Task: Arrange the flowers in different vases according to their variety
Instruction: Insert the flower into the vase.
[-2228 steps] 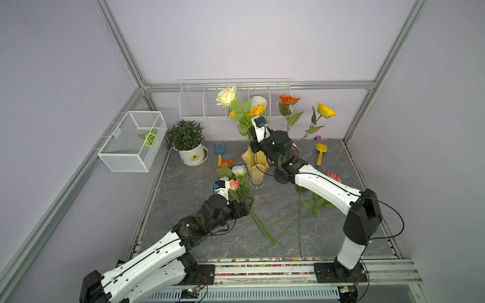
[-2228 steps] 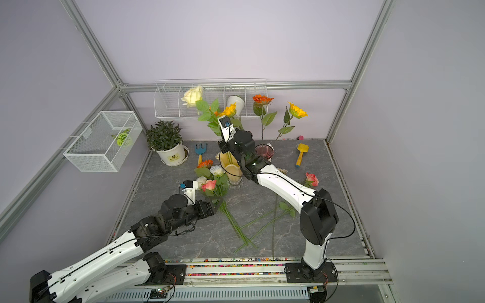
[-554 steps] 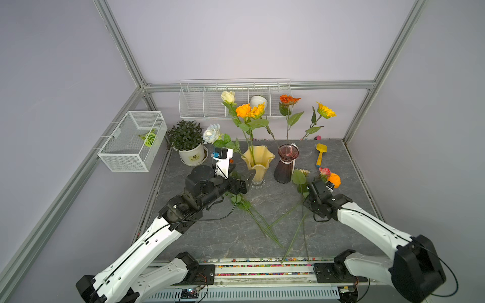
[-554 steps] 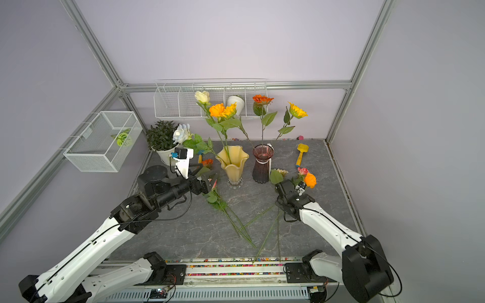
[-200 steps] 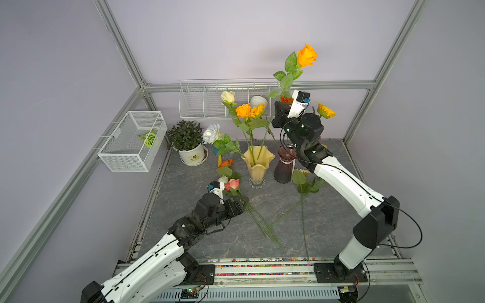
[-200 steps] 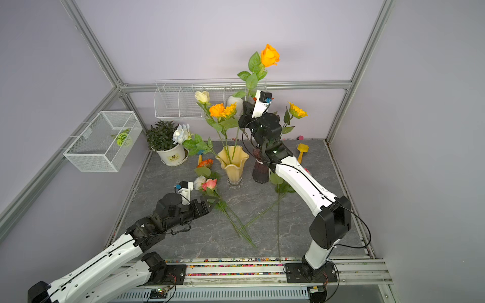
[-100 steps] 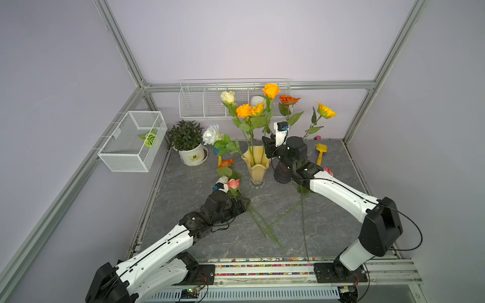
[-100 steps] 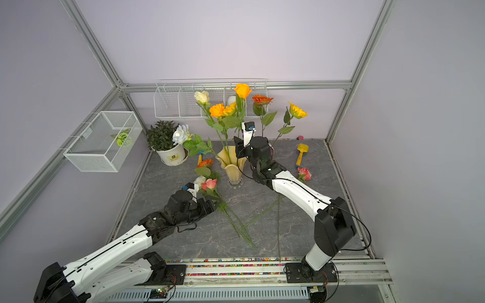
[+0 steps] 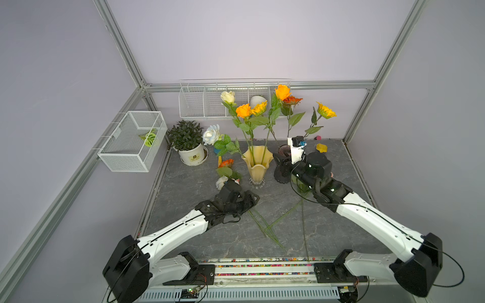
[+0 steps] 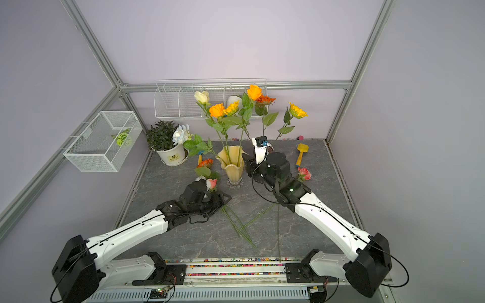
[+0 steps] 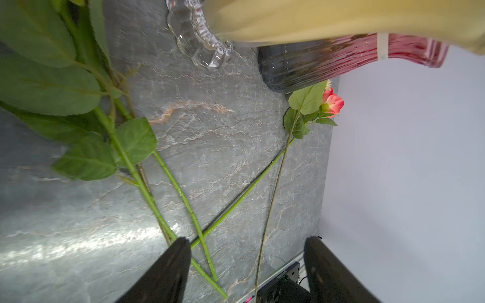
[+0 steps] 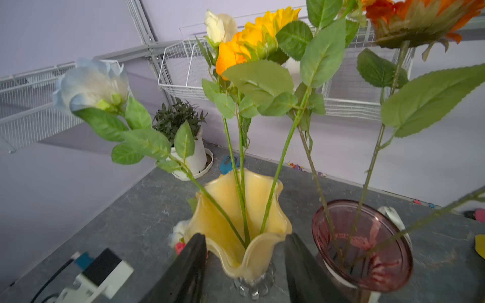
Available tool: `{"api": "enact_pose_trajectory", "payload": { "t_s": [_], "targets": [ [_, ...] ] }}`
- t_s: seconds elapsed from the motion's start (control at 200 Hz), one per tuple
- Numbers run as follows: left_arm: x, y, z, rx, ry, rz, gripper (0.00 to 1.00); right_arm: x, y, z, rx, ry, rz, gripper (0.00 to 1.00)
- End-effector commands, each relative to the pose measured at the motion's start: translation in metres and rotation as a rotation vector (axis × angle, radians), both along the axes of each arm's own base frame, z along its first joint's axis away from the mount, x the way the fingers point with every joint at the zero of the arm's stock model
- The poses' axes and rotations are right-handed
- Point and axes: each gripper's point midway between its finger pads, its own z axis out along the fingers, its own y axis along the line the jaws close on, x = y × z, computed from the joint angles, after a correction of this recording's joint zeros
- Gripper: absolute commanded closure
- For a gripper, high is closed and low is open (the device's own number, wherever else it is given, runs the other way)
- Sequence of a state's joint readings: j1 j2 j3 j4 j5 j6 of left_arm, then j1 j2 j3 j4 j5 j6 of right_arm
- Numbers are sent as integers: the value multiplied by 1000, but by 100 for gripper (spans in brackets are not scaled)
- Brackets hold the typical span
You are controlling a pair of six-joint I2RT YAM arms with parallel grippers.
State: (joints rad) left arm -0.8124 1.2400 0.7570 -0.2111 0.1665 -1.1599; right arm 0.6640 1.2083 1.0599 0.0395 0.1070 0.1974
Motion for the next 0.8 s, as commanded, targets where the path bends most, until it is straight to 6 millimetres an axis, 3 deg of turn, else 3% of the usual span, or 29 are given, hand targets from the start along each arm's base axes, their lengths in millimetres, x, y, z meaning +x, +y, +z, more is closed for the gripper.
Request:
{"api": "enact_pose_trajectory", "payload": {
  "t_s": [0.0,0.16,0.295,0.795],
  "targets": [
    [-5,-15,-23,11,123,7,28,-21,-15,-20,-39,76,-6,49],
    [-11,-24,-63,67,261,45,30,-42,-36,-25,-70,101,-26,51],
    [-8,-21,-80,127,310,96,31,-55,-50,-28,-80,99,-39,52],
    [7,-31,-101,157,335,147,35,-67,-72,-51,-114,120,-94,56]
  ]
}}
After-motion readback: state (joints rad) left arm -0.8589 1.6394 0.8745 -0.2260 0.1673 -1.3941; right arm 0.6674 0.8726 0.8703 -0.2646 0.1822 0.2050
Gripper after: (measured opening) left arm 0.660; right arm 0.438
